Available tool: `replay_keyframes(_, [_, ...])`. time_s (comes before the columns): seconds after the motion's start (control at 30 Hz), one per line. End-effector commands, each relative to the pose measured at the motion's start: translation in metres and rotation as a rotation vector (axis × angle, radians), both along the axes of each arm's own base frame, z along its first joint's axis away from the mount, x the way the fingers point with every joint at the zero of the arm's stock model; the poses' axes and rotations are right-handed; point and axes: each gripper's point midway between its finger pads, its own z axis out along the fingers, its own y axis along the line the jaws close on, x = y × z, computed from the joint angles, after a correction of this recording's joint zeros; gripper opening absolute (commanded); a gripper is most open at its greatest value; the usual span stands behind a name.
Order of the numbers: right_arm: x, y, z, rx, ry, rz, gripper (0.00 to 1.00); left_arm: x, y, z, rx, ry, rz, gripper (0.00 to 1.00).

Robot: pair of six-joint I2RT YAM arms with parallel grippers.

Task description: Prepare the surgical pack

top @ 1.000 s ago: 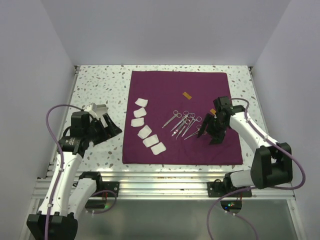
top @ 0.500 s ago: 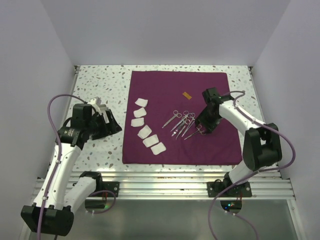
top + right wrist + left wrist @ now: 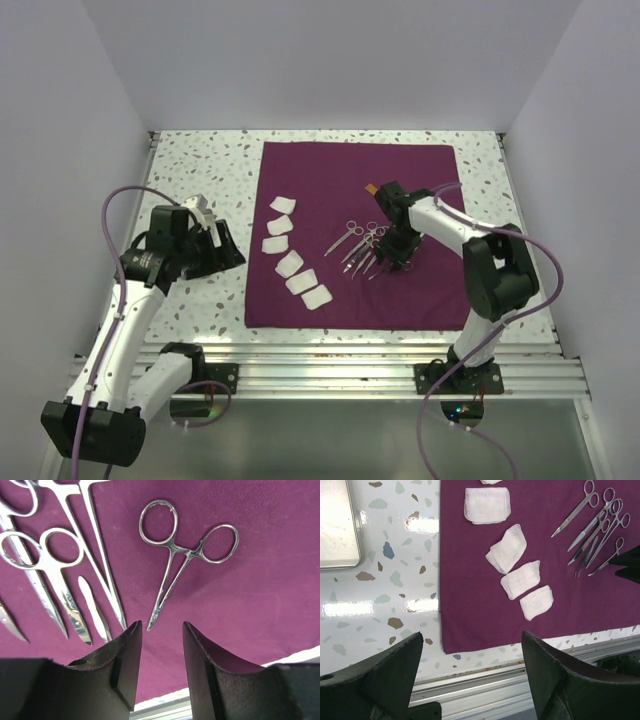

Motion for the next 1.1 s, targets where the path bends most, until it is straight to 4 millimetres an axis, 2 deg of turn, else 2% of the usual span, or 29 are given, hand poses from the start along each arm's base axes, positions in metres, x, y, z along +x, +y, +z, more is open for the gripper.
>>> replay_keyframes(0.0, [0.006,-0.003,0.002,-0.049,-0.013,-0.046,0.41,0.004,-0.001,0.007,0.017,-0.03,-0.025,0.83])
replay_keyframes(0.33, [0.002,0.009,-0.019,-0.054,0.032,-0.039,0.4,0.007,-0.002,0.004,0.014,-0.014,-0.029,0.83])
replay_keyframes(0.47, [0.0,0.009,-0.026,-0.065,0.051,-0.043,0.36,0.007,-0.003,0.003,0.011,-0.008,-0.032,0.83])
replay_keyframes(0.73, [-0.004,0.006,-0.029,-0.087,0.072,-0.041,0.32,0.009,-0.003,0.004,0.011,-0.01,-0.035,0.83])
replay_keyframes(1.07, [-0.009,0.001,-0.018,-0.091,0.063,-0.03,0.11,0.004,0.0,-0.001,0.026,0.024,-0.024,0.83])
